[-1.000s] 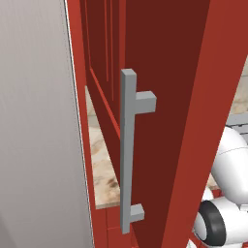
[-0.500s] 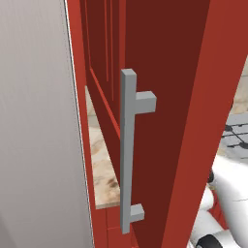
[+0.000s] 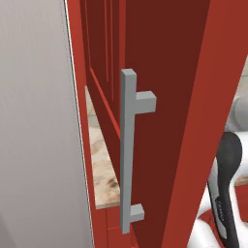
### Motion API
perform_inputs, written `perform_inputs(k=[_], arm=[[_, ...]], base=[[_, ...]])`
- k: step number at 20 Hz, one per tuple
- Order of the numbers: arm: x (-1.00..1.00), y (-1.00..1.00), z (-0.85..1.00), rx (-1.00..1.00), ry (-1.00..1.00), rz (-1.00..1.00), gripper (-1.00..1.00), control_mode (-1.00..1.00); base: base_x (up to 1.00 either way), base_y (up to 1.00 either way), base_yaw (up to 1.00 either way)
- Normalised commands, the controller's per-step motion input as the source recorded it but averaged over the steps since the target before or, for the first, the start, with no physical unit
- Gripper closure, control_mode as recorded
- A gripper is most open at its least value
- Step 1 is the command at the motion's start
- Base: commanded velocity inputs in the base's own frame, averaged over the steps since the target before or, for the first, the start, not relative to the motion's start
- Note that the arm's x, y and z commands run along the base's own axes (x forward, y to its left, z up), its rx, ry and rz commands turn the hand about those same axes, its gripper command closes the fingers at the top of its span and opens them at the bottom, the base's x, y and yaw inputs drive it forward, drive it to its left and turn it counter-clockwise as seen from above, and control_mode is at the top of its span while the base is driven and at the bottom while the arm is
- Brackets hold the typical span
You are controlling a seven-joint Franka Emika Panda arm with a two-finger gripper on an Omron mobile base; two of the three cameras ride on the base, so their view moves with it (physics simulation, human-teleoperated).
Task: Grab the spray bottle from the cabinet, then place it next to the cutting board for sanitizing. Then grab the dish brush from the countertop next to the sink and place it next to the cutting board.
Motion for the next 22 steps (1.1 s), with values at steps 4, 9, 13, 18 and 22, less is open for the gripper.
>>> perform_inputs(k=[4,9,13,18,22], arm=[[-0.42,-0.20,0.87,0.01,-0.57,0.00,-1.00,-1.00],[-0.20,-0.23,0.71,0.01,-0.44,0.00,-1.00,-1.00],[-0.09,-0.35,0.66,0.02,-0.27,0.00,-1.00,-1.00],[0.00,-0.27,0.60,0.06,-0.02,0.00,-1.00,-1.00],[0.05,-0.09,0.35,0.05,0.06,0.00,-1.00,-1.00]], base=[[0.00,0.00,0.00],[0.00,0.00,0.00],[0.00,0.00,0.00],[0.00,0.00,0.00],[0.00,0.00,0.00]])
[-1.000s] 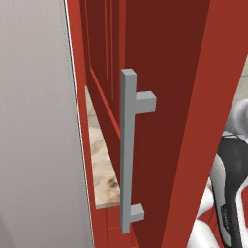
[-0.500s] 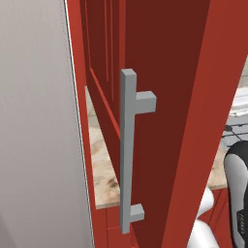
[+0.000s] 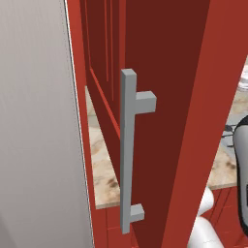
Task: Grab the spray bottle from the cabinet, then place it next to the cutting board for sanitizing. Then grab the dish brush from the countertop next to the sink and place it next to the cutting board.
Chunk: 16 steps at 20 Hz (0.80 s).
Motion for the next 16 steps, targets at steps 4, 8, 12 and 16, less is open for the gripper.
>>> perform_inputs(k=[4,8,12,16], arm=[[0.31,0.00,0.18,0.08,0.08,0.00,-1.00,-1.00],[0.42,-0.01,0.00,0.01,0.01,0.00,-1.00,-1.00],[0.43,-0.03,0.00,0.00,0.04,0.00,-1.00,-1.00],[0.46,-0.04,-0.15,0.00,0.00,0.00,-1.00,-1.00]], base=[[0.00,0.00,0.00],[0.00,0.00,0.00],[0.00,0.00,0.00],[0.00,0.00,0.00]])
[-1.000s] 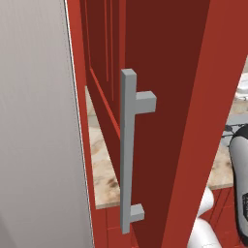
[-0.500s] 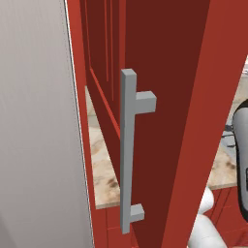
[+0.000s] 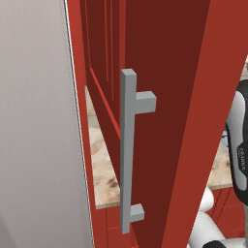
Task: Grab the spray bottle from the cabinet, then place it next to the cutting board for sanitizing. Then grab the dish brush from the countertop next to the sink and place it next to the cutting board.
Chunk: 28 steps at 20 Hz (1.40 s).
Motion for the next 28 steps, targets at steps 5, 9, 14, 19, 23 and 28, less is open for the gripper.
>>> perform_inputs(k=[5,9,14,19,23,28], arm=[[0.50,-0.06,-0.12,0.00,0.01,0.00,-1.00,-1.00],[0.57,-0.08,-0.03,0.00,0.03,0.00,-1.00,-1.00],[0.53,-0.03,0.00,0.00,0.00,0.00,-1.00,-1.00],[0.50,-0.05,0.00,0.00,0.01,0.00,-1.00,-1.00],[0.44,-0.01,0.00,0.00,0.00,0.00,-1.00,-1.00],[0.43,0.00,0.00,0.00,0.00,0.00,-1.00,-1.00]], base=[[0.00,0.00,0.00],[0.00,0.00,0.00],[0.00,0.00,0.00],[0.00,0.00,0.00],[0.00,0.00,0.00],[0.00,0.00,0.00]])
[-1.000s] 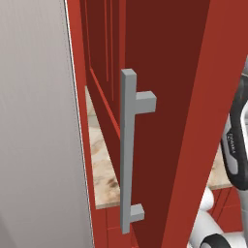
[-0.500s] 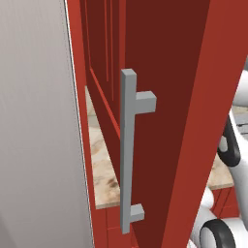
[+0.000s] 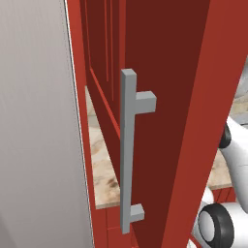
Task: Grab the spray bottle from the cabinet, then place it next to the cutting board for sanitizing. Then grab the dish brush from the countertop next to the sink and place it next to the cutting board.
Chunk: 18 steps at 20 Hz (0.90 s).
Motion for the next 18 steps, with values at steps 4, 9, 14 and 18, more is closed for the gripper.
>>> perform_inputs(k=[4,9,14,18], arm=[[0.44,0.00,0.00,0.00,0.00,0.00,-1.00,-1.00],[0.43,-0.02,0.00,0.00,0.00,0.00,-1.00,-1.00],[0.40,-0.10,-0.01,0.00,0.00,0.00,-1.00,-1.00],[0.42,-0.11,-0.03,0.00,0.00,0.00,-1.00,-1.00]], base=[[0.00,0.00,0.00],[0.00,0.00,0.00],[0.00,0.00,0.00],[0.00,0.00,0.00]])
